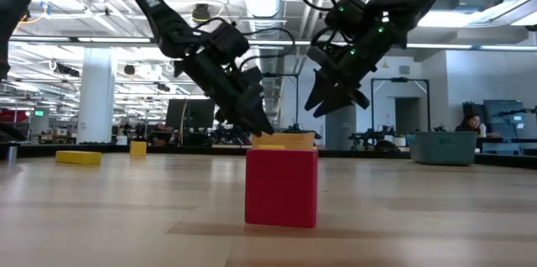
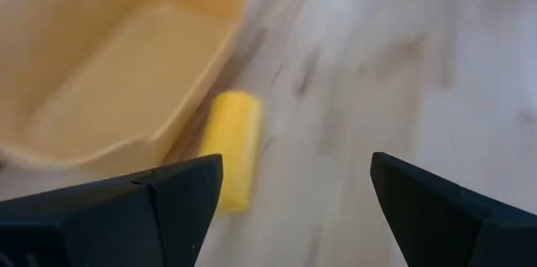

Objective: Sort & place blocks by color
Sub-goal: Put the right yellow block into the yellow bin

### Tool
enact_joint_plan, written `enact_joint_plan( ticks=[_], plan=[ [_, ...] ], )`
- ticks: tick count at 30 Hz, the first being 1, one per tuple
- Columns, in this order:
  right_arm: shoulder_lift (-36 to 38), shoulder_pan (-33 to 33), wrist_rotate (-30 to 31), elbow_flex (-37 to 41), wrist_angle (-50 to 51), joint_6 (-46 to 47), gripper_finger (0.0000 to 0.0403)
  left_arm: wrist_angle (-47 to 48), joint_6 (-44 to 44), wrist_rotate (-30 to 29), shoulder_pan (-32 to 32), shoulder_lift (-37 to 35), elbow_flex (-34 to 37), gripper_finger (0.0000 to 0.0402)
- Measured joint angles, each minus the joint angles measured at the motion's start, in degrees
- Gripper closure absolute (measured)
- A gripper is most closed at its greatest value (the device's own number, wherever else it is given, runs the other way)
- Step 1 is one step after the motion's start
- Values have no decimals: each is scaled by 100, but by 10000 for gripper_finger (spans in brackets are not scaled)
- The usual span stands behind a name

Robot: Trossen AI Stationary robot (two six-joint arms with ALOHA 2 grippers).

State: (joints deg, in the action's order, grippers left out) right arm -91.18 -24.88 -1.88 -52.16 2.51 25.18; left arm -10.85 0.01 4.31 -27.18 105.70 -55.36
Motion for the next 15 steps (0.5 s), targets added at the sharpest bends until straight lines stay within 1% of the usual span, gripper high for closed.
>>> enact_joint_plan(
  ticks=[2, 4, 8, 11, 15],
  plan=[
    [2, -134, -168, 4, -62, -215, 236, 101, -55, -334, -7, 127, -149, 109],
    [10, -243, -432, 4, -146, -339, 238, 148, -63, -480, -31, 226, -269, 109],
    [13, -346, -709, 4, -110, -572, 238, 213, -116, -317, -124, 424, -426, 109],
    [13, -330, -732, 4, -121, -743, 237, 300, -159, -181, -161, 620, -509, 109],
    [13, -326, -744, 4, -103, -969, 238, 485, -22, -376, -181, 705, -675, 109]
  ],
)
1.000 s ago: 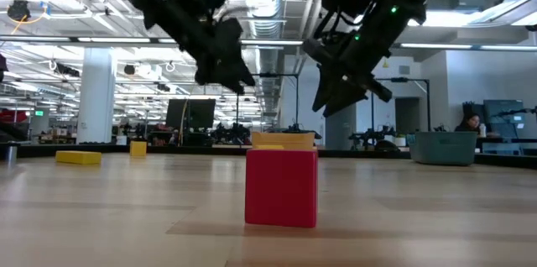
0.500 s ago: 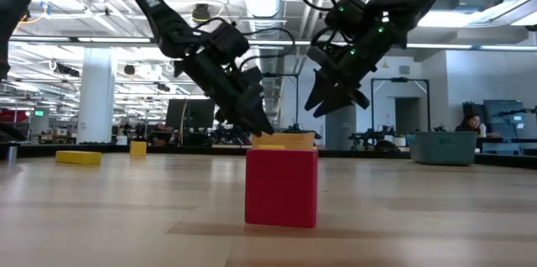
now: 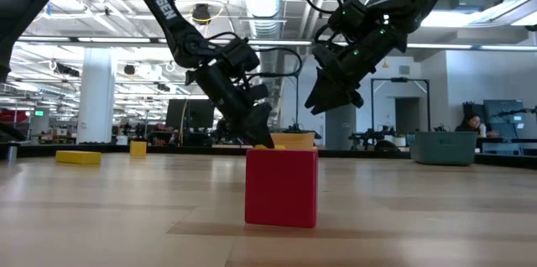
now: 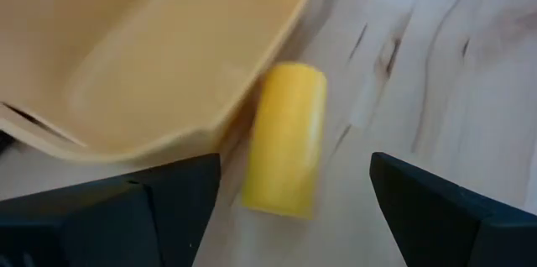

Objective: Sort & place blocks by color
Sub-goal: Put the right yellow block into the yellow bin

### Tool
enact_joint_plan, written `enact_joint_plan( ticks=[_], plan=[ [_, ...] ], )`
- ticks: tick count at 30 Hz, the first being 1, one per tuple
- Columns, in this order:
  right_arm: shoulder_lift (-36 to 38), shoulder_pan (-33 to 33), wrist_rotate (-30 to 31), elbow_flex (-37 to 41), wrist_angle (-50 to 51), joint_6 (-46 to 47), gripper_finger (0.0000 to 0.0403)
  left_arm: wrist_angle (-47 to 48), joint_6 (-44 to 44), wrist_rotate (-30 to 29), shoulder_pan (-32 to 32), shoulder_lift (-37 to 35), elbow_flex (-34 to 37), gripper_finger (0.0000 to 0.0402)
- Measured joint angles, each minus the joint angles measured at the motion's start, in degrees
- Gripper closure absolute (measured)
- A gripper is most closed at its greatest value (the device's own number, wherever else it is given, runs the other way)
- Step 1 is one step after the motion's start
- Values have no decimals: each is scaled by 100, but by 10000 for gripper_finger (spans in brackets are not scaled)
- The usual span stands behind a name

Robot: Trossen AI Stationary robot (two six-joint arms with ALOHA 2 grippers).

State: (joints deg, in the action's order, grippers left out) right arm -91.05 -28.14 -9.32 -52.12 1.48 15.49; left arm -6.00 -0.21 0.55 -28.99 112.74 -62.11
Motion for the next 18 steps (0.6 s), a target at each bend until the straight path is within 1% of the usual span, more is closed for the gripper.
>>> enact_joint_plan(
  ticks=[7, 12, 14, 16, 18],
  plan=[
    [0, 9, -145, 0, 185, -60, 245, 109, -18, 70, -70, -4, -181, 109],
    [-117, 39, -171, 3, 114, -254, 245, 360, 360, 70, -67, -6, -326, 109],
    [-163, 29, -269, 7, -54, -480, 244, 709, 364, 68, -65, -21, -469, 109],
    [-376, 77, -353, -91, -301, -721, 243, 1351, 398, 85, -66, -97, -682, 109],
    [-666, 114, -439, -345, -67, -943, 239, 2166, 508, 26, -64, -197, -994, 109]
  ],
)
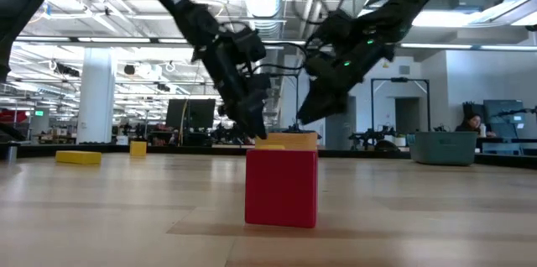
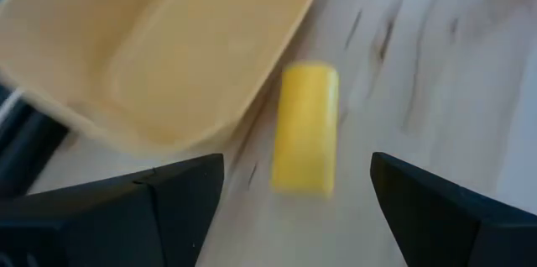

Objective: Sort & place blocks by color
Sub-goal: Put the right yellow block into the yellow bin

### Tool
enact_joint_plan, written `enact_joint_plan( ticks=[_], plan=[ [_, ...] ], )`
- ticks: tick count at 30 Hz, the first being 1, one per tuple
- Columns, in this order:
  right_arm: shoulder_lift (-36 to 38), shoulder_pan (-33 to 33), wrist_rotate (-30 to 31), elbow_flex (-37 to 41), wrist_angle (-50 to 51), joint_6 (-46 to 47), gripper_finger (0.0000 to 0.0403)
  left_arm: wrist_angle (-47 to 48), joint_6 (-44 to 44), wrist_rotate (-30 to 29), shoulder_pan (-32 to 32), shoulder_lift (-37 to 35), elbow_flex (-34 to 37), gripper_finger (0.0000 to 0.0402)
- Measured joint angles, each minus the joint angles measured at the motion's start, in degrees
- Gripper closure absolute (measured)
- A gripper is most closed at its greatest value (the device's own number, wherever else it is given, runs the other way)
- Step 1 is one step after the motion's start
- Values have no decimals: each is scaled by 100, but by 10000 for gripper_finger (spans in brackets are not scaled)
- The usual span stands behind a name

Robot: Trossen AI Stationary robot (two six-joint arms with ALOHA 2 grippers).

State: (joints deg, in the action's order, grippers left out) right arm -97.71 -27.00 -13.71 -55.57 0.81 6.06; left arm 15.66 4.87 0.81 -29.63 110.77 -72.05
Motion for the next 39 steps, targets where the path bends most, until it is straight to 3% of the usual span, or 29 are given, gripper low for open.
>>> enact_joint_plan(
  ticks=[6, 16, 22, 31, 39],
  plan=[
    [-1097, 124, 17, -1529, 1166, -1092, 220, 2172, 232, -595, 4, -365, -840, 109],
    [-2265, 104, 226, -3391, 2486, -3224, 223, 3929, -132, -1629, -92, -1256, -1185, 109],
    [-2559, 35, 648, -3874, 2853, -4233, 237, 4090, -328, -1684, -235, -1924, -1185, 109],
    [-2901, -340, 588, -4026, 3337, -5472, 242, 4045, -426, -1802, -302, -2281, -1183, 109],
    [-2901, -344, 608, -3996, 3455, -5565, 242, 4064, -517, -1804, -302, -2285, -1183, 109]
  ],
)
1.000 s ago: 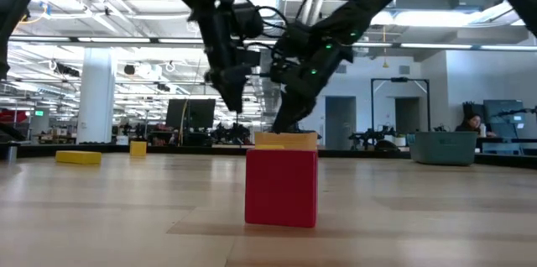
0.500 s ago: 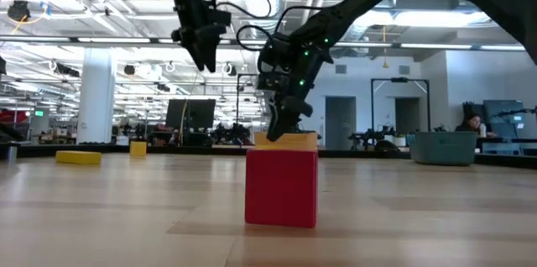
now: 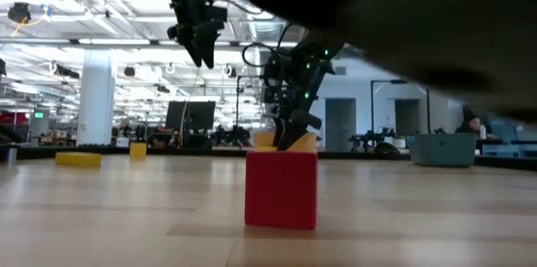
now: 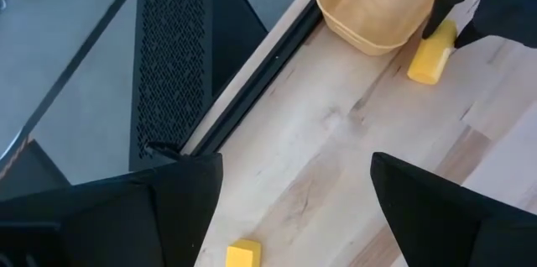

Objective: Sort & place blocks by color
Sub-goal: Put the right yellow block into the yellow bin

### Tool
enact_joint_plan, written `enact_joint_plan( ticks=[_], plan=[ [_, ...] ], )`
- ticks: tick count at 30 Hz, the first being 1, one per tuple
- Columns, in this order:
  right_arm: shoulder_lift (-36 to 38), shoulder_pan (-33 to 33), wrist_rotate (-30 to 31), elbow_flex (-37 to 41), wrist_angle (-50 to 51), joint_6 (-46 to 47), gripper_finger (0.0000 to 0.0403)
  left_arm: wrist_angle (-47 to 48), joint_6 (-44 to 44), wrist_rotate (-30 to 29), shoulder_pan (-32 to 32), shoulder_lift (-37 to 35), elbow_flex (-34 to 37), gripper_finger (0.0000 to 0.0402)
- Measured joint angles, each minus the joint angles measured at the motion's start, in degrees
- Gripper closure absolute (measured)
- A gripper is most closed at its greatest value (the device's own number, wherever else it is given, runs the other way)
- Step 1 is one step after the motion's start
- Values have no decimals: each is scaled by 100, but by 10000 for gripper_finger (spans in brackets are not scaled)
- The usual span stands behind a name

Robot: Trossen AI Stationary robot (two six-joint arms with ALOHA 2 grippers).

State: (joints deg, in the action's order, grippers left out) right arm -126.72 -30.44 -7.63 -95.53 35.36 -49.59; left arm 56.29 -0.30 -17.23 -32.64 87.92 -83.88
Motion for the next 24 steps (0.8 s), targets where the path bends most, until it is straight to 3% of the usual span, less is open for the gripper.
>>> enact_joint_plan(
  ticks=[6, 11, 16, 24],
  plan=[
    [68, 24, 159, 5, 515, 730, 239, 31, -18, -2, 0, 0, 0, 109],
    [219, -7, 169, 28, 835, 487, 240, -41, 29, -11, -5, 0, 2, 109],
    [253, -15, -139, 74, 1601, 567, 251, -31, 46, -15, -37, 2, 2, 109],
    [304, 77, -474, 536, 1821, 1278, 249, -26, 122, -129, -37, 2, 4, 109]
  ],
)
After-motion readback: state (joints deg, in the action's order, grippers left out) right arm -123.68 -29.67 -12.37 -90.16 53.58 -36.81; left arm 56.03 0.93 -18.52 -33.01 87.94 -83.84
